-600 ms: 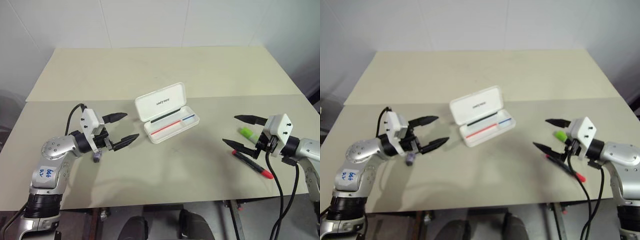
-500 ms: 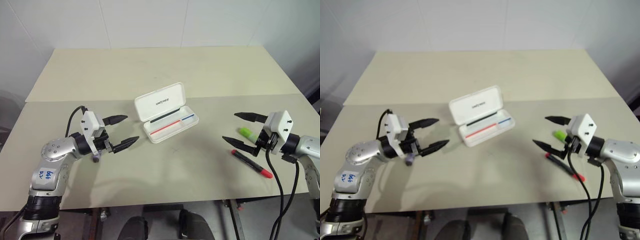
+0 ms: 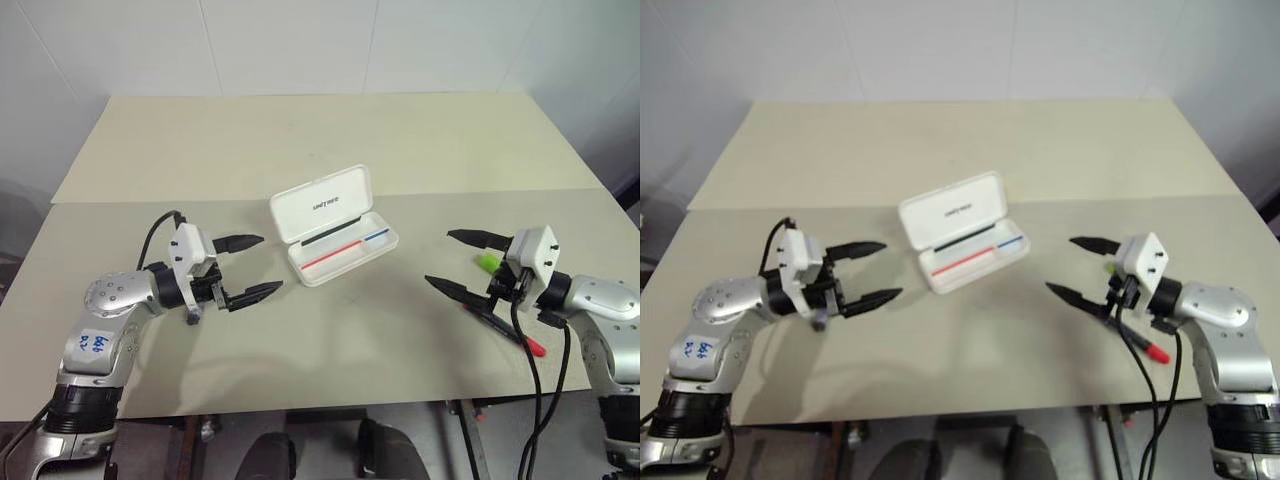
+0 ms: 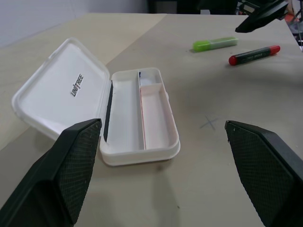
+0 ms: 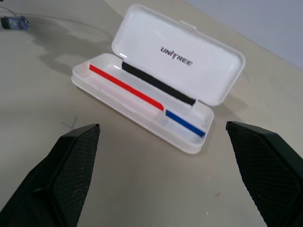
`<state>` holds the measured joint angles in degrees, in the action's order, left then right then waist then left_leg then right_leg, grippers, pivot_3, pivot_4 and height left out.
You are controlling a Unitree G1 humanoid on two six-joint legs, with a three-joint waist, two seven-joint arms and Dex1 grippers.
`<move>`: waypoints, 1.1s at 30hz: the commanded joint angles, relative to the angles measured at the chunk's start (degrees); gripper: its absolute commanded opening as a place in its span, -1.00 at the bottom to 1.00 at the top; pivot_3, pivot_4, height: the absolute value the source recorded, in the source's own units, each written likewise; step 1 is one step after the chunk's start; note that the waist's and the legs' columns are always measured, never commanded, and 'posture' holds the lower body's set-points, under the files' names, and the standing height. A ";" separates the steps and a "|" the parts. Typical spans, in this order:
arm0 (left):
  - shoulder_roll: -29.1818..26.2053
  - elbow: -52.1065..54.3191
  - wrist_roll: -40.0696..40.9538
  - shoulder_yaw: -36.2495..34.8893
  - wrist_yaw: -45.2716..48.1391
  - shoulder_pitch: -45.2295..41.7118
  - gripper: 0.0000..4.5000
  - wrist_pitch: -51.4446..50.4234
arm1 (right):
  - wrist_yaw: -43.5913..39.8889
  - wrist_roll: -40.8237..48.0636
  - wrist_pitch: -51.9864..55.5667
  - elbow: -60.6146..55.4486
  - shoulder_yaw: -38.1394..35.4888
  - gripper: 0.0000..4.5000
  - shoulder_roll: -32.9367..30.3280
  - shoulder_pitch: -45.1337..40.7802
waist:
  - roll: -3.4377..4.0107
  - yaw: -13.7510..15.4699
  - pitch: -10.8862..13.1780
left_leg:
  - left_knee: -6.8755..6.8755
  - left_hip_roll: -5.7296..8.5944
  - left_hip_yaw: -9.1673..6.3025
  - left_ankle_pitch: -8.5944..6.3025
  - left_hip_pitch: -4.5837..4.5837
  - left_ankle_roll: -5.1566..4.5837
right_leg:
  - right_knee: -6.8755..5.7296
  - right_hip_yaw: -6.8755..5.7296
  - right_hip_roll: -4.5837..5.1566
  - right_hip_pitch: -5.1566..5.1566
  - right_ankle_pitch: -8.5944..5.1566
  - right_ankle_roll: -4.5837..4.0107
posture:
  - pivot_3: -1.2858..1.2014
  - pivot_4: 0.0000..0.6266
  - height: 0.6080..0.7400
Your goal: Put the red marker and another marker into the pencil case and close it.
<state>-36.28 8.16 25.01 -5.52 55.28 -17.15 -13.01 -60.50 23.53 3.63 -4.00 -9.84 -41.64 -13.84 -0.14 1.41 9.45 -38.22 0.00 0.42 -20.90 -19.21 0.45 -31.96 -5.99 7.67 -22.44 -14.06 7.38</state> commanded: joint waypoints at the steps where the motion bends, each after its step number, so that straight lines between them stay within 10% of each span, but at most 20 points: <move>1: -0.21 -0.09 -1.39 1.45 0.70 -0.65 0.58 1.19 | -0.09 0.91 -0.53 -2.08 0.60 1.00 0.76 -1.54 | 0.00 -0.03 0.00 | 0.00 0.00 0.00 0.00 0.00 0.00 | 0.00 0.00 0.00 0.00 0.00 0.00 | 0.03 -0.52 1.00; 4: 1.04 -0.15 -2.52 3.89 -0.69 -1.84 0.14 -0.81 | -0.82 2.08 1.12 -4.02 0.97 1.00 0.19 -2.36 | 0.00 0.07 0.00 | 0.00 0.00 0.00 0.00 -0.01 0.00 | -0.01 0.00 0.00 -0.01 0.00 0.00 | 0.03 -0.52 1.00; 33: 9.02 -12.66 -20.74 23.66 -2.79 -17.35 0.14 -11.98 | -0.89 7.81 7.86 -12.48 0.16 1.00 -0.44 -3.19 | -0.09 0.18 -0.03 | -0.15 0.03 0.03 0.00 -0.03 0.00 | -0.06 -0.02 -0.01 0.02 0.02 0.02 | 0.03 -0.52 1.00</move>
<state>-26.87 -4.60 5.22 16.84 51.38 -34.04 -23.34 -62.24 29.90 11.85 -14.02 -7.29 -42.16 -16.97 -0.23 1.60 9.42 -38.38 0.04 0.46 -20.89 -19.23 0.45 -32.01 -6.00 7.66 -22.41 -14.04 7.41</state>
